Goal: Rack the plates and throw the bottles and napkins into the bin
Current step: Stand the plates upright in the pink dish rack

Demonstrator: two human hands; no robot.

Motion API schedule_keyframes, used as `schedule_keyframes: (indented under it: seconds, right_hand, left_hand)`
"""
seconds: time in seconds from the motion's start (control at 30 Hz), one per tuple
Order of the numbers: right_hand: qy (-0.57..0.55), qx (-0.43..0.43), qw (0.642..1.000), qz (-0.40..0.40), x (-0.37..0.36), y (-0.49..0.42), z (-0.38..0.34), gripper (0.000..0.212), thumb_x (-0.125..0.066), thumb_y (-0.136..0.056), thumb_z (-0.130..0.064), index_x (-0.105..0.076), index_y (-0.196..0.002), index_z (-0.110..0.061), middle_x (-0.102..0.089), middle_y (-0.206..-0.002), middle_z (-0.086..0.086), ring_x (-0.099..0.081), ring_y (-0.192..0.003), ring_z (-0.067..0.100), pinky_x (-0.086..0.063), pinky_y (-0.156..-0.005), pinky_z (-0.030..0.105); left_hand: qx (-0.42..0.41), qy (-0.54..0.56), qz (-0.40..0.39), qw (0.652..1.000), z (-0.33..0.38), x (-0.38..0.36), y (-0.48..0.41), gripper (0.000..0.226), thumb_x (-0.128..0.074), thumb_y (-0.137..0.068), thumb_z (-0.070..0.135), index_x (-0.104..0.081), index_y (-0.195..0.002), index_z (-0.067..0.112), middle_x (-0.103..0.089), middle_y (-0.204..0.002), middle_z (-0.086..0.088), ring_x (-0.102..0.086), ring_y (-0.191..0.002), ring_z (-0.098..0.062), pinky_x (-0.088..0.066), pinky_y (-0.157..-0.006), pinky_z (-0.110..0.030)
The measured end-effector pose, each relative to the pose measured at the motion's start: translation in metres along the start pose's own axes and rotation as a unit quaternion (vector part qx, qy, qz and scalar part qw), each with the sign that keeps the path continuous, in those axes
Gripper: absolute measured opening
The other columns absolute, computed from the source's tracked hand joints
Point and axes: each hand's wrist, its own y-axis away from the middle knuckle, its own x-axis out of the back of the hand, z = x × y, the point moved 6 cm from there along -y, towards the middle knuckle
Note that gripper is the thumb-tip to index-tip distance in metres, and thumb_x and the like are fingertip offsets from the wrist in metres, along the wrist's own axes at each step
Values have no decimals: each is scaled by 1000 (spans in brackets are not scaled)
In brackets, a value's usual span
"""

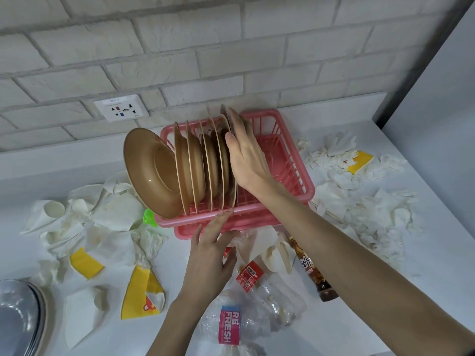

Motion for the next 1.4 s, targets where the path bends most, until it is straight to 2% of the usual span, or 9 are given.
schedule_keyframes:
  seconds: [0.1,0.3,0.53,0.77,0.97,1.03,1.13,1.27,1.4]
  right_hand:
    - [-7,4,1000,-14,-5,7,6,51,-29,-104,-32,-22,-155,-26,-25,-157,5,-32,-142,24,-38,-106,46]
    - [-33,13,999,-29,-12,18,12,56,-26,-101,-39,-16,-155,-30,-21,-159,3,-24,-146,21,-28,-111,40]
    - [-36,25,997,-59,-9,21,13,56,-29,-105,-40,-12,-156,-27,-15,-162,4,-13,-150,19,-16,-115,31]
    - [-25,35,996,-75,-5,23,14,57,-30,-105,-42,-12,-156,-26,-16,-162,5,-13,-150,18,-18,-121,41]
    - [-22,58,995,-72,4,39,7,61,-32,-103,-42,-13,-157,-22,-21,-159,3,-22,-147,18,-29,-118,47]
    - [-27,60,995,-76,6,52,3,61,-35,-103,-38,-14,-157,-20,-20,-161,4,-17,-149,15,-23,-121,43]
    - [-36,87,993,-72,13,76,-11,58,-41,-102,-29,-22,-155,-14,-20,-161,3,-13,-150,11,-15,-122,32]
    - [-74,164,980,-87,10,107,-41,48,-50,-97,-13,-41,-144,-6,-31,-155,5,-24,-146,14,-25,-119,35]
    - [-100,190,971,-108,-3,126,-63,36,-53,-94,-9,-55,-131,-6,-43,-144,5,-36,-138,17,-29,-114,29]
  left_hand:
    - [0,-4,-4,1000,-1,-1,0,41,-74,-77,7,-69,-113,26,-37,-156,7,-36,-143,-14,-35,-110,-57]
    - [-9,9,-6,1000,-1,0,0,42,-75,-76,5,-69,-114,24,-39,-155,4,-37,-143,-17,-40,-104,-59]
    - [-6,69,20,997,-2,9,0,36,-71,-82,4,-69,-113,23,-40,-153,11,-43,-137,-12,-42,-105,-40]
    - [18,87,28,996,-1,15,-2,29,-58,-87,15,-69,-112,25,-47,-146,17,-50,-128,-9,-42,-103,-30]
    - [52,113,65,990,4,27,5,29,-58,-88,13,-71,-111,25,-63,-124,18,-57,-116,-2,-48,-97,-29]
    - [66,121,87,987,6,35,10,27,-58,-89,12,-72,-109,25,-66,-117,19,-59,-112,1,-48,-95,-25]
    - [93,138,114,980,6,46,23,26,-59,-90,8,-73,-107,21,-69,-110,17,-63,-107,-1,-47,-91,-18]
    - [181,171,162,955,-2,64,54,26,-61,-92,-1,-75,-101,20,-72,-101,18,-66,-102,-3,-44,-86,-9]
    - [239,198,199,929,-16,81,89,20,-59,-92,10,-75,-99,21,-74,-97,17,-68,-99,-6,-49,-80,-14]
